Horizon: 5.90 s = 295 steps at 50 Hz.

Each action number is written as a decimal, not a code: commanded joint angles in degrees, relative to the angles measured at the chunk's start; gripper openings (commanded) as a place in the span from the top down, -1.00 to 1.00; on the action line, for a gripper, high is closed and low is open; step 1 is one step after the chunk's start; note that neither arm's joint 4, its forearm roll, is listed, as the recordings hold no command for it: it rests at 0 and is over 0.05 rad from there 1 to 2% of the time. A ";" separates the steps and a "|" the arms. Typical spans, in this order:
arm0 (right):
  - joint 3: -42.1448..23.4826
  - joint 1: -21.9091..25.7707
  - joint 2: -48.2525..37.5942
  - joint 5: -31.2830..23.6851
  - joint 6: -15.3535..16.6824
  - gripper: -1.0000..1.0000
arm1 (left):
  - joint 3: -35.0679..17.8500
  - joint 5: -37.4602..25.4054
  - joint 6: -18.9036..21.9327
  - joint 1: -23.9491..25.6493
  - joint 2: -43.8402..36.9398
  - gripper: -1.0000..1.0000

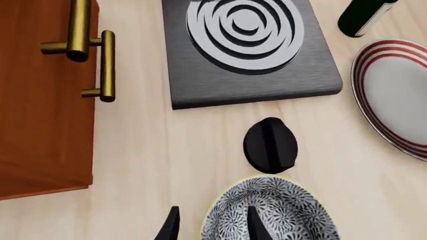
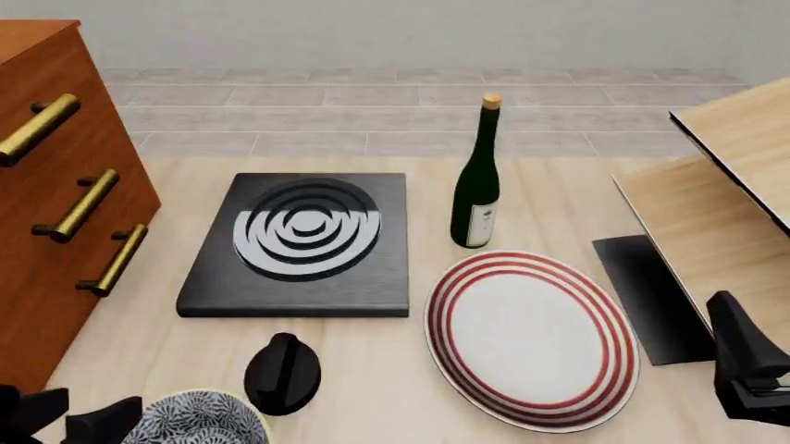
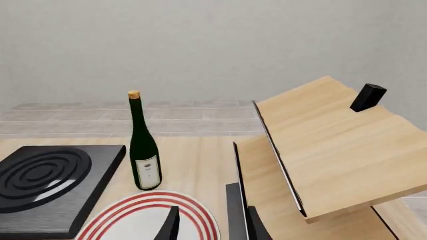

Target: Put the bowl on the top of the cabinet.

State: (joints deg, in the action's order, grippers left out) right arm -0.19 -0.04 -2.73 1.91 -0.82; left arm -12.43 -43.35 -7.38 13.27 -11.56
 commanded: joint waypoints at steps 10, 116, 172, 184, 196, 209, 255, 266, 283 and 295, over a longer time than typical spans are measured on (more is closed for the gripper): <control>0.00 -0.01 0.01 -0.01 0.01 -1.00 | 6.53 -5.81 -4.81 1.90 8.40 -1.00; 0.00 0.00 0.02 -0.01 0.00 -1.00 | -18.25 17.28 -6.86 4.63 -13.93 1.00; 0.00 -0.01 -0.02 0.01 0.00 -1.00 | -33.15 40.91 -10.22 6.27 -42.89 1.00; 0.00 0.01 -0.02 0.01 0.01 -1.00 | -40.47 36.08 -1.48 8.49 -49.18 1.00; 0.00 0.00 0.01 0.00 0.01 -1.00 | -47.59 28.07 -3.50 -0.03 -52.90 1.00; 0.00 0.01 -0.02 0.01 0.00 -1.00 | -51.51 23.91 -6.16 -6.33 -53.92 1.00; 0.00 0.00 -0.01 0.00 0.01 -1.00 | -60.63 14.02 -18.95 -11.95 -55.63 1.00; 0.00 0.00 -0.01 0.01 -0.01 -1.00 | -64.24 11.28 -18.29 -13.99 -56.41 1.00; 0.00 0.00 -0.01 0.01 0.00 -1.00 | -69.04 4.70 -19.28 -21.59 -57.36 1.00; 0.00 0.00 0.00 0.00 -0.01 -1.00 | -71.94 1.61 -19.66 -24.96 -58.76 1.00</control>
State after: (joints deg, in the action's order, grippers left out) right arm -0.19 -0.04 -2.73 1.91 -0.82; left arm -81.46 -39.09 -26.91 -8.87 -69.58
